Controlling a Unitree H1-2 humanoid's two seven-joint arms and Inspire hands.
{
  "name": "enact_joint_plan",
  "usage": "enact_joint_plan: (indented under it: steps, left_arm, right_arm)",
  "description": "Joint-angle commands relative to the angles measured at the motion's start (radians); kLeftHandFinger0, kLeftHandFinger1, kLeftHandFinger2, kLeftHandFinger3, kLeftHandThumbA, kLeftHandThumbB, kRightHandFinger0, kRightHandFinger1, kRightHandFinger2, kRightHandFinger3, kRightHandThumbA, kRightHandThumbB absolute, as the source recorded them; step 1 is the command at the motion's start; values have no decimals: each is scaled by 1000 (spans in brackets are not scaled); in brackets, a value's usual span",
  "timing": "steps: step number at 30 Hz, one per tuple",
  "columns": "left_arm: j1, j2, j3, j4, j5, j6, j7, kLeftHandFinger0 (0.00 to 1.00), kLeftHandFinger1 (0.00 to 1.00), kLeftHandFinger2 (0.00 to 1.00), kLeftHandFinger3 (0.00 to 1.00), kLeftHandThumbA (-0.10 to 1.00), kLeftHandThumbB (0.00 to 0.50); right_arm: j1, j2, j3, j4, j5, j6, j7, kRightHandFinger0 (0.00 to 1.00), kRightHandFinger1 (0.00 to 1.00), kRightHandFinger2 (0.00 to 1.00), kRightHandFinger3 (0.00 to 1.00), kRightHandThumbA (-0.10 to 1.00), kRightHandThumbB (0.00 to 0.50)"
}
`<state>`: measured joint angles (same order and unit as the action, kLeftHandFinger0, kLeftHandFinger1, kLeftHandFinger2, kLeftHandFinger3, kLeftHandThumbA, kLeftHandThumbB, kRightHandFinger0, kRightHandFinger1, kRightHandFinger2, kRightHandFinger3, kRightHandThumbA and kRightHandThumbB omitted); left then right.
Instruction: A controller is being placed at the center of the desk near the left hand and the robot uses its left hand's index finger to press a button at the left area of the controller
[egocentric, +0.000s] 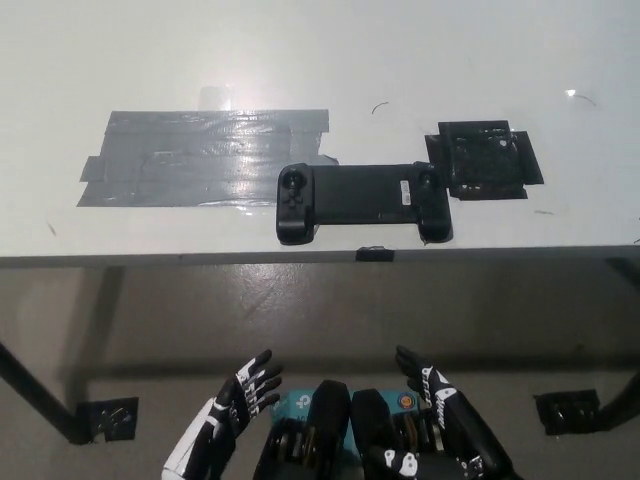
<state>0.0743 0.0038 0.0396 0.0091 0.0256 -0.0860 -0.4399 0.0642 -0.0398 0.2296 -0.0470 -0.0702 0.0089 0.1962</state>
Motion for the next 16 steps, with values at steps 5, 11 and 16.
enact_joint_plan:
  steps: [5,11,16]
  left_arm:
    - [18,-17,-36,-9,231,-384,288,1000,1000,1000,1000,1000,261]
    - [7,5,-66,-3,273,-384,341,1000,1000,1000,1000,1000,280]
    - [-4,35,-108,-2,317,-384,413,1000,1000,1000,1000,1000,266]
  right_arm:
    - [10,74,-43,-83,26,-209,-81,1000,1000,1000,1000,924,211]
    - [-15,63,-57,-58,13,-226,-79,1000,1000,1000,1000,993,225]
    - [-24,63,-64,-51,17,-227,-76,1000,1000,1000,1000,980,216]
